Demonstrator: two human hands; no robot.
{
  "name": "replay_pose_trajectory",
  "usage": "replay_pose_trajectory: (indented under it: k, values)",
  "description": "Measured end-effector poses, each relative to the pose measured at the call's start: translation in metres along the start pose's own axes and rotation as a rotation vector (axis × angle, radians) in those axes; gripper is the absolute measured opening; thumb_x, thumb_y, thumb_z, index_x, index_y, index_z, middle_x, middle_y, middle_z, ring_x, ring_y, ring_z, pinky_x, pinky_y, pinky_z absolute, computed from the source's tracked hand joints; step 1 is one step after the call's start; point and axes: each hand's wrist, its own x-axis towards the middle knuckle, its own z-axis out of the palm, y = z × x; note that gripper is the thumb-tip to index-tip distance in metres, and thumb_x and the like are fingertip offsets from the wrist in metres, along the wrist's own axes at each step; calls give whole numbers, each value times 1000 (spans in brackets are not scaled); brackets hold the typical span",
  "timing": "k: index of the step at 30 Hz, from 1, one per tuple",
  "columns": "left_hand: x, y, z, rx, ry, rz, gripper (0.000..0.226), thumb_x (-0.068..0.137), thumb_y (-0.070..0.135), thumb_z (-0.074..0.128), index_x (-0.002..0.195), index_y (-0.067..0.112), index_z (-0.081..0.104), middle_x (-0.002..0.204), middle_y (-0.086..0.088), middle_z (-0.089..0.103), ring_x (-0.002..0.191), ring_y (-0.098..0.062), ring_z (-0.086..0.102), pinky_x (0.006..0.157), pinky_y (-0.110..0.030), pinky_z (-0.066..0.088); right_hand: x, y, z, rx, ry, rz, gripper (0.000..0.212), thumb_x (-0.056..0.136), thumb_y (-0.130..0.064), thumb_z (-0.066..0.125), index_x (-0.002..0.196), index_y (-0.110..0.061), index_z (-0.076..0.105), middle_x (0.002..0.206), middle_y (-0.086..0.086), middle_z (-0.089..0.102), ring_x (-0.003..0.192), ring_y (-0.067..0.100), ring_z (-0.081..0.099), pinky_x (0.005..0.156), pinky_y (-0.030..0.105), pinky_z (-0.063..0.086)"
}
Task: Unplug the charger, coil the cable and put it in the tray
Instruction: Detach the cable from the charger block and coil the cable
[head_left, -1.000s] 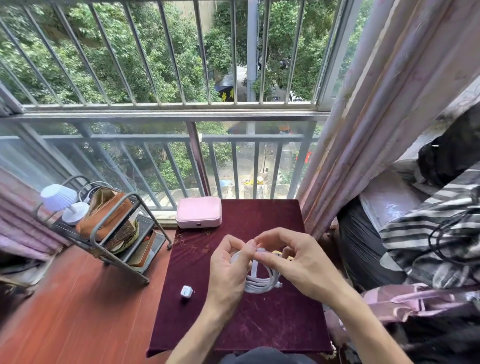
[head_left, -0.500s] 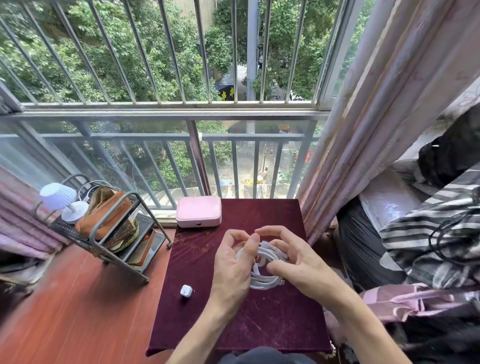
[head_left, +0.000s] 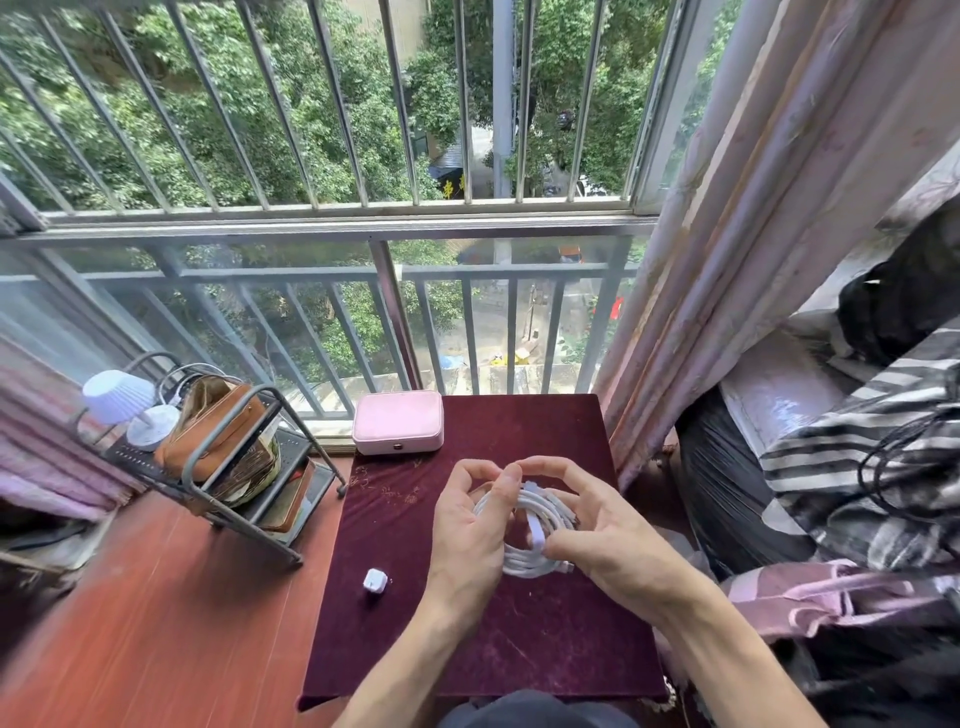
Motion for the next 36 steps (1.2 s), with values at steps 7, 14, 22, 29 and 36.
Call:
replay_pose_trajectory:
  k: [7, 14, 22, 29, 36]
  values:
    - [-1, -2, 2, -10, 20, -28, 23, 90, 42, 72, 93, 23, 59, 81, -27, 72, 68, -32, 69, 65, -42, 54, -2, 3, 3, 62, 32, -33, 63, 87, 15, 67, 139, -21, 63, 129, 34, 67, 111, 33, 69, 102, 47, 55]
    - [-2, -4, 3, -13, 43, -52, 27, 92, 40, 72, 99, 18, 58, 89, -29, 74, 78, -47, 73, 75, -56, 57, -1, 8, 8, 167, 90, -18, 58, 79, 0, 81, 132, -22, 69, 126, 36, 66, 105, 29, 72, 91, 37, 60]
    - [-4, -6, 6, -64, 108, -113, 30, 91, 33, 74, 99, 10, 56, 88, -23, 77, 75, -33, 73, 68, -37, 58, 3, 13, 13, 3, 206, -56, 53, 75, -2, 86, 121, -27, 75, 113, 27, 72, 98, 28, 75, 85, 36, 62]
    - [-6, -4, 7, -119, 163, -233, 19, 97, 19, 67, 102, 5, 56, 80, -14, 73, 69, -24, 70, 63, -33, 58, 1, 14, 24, -192, 329, -141, 46, 78, -2, 87, 111, -32, 73, 95, 4, 81, 85, 17, 79, 77, 29, 63]
    - [-8, -11, 8, -88, 163, -247, 21, 97, 26, 69, 101, 9, 58, 78, -9, 76, 70, -20, 73, 62, -32, 57, 0, 15, 20, -445, 286, -235, 33, 79, -23, 86, 104, -33, 67, 94, -3, 82, 89, 15, 80, 84, 29, 62]
